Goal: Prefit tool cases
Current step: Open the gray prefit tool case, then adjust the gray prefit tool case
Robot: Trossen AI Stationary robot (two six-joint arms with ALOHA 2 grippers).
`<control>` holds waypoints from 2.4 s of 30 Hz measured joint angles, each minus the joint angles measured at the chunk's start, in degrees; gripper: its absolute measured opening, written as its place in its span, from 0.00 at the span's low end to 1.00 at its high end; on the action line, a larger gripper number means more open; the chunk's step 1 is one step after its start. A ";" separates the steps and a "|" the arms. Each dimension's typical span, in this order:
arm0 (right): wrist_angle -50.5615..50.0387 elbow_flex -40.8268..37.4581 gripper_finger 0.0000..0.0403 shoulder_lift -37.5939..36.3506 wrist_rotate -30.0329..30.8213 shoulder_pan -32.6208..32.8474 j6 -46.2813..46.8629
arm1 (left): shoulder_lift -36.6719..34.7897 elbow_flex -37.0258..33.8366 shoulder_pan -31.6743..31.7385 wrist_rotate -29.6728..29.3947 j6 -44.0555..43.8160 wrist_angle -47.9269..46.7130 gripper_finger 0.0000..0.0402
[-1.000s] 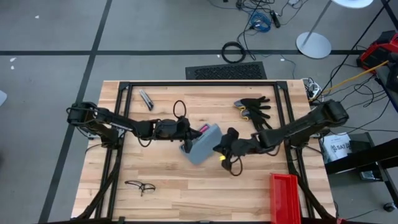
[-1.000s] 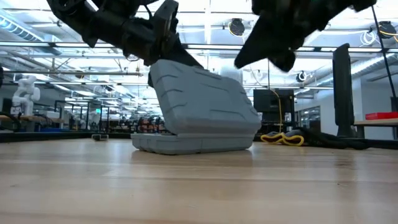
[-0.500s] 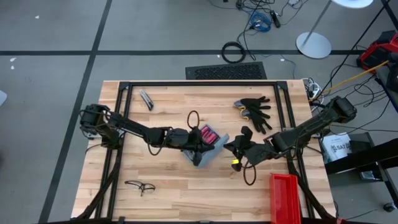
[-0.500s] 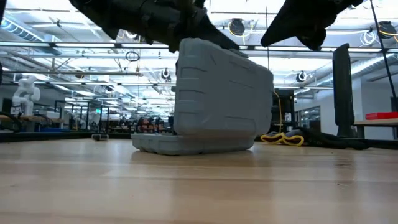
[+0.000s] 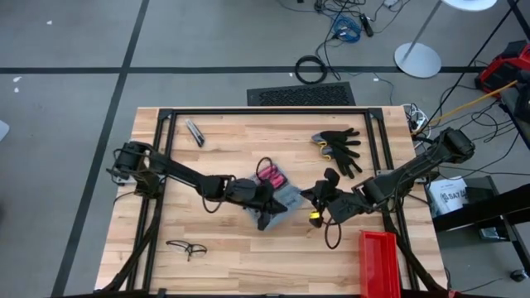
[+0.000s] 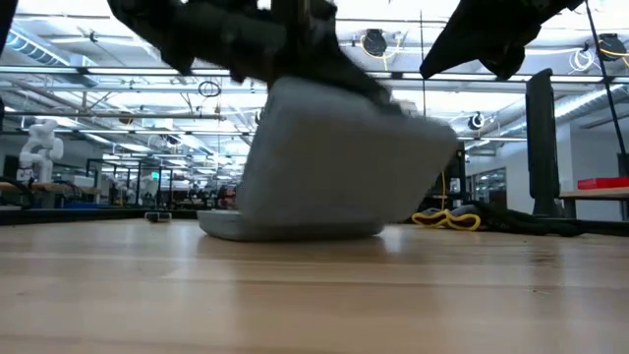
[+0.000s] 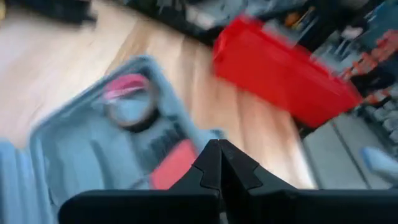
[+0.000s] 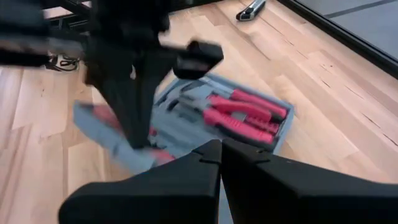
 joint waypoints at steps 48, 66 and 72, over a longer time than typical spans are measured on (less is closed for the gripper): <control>9.83 0.04 0.00 26.91 -27.85 -8.47 17.10 | -9.34 -5.58 23.12 -8.74 21.92 -47.25 0.02; 1.29 -0.02 0.00 24.88 -27.28 -21.17 0.87 | -10.42 -5.58 19.18 -9.50 12.41 -54.36 0.02; -6.74 -0.52 0.00 20.73 -17.30 -24.47 -2.52 | -13.19 -5.64 17.09 -6.15 10.49 -54.19 0.02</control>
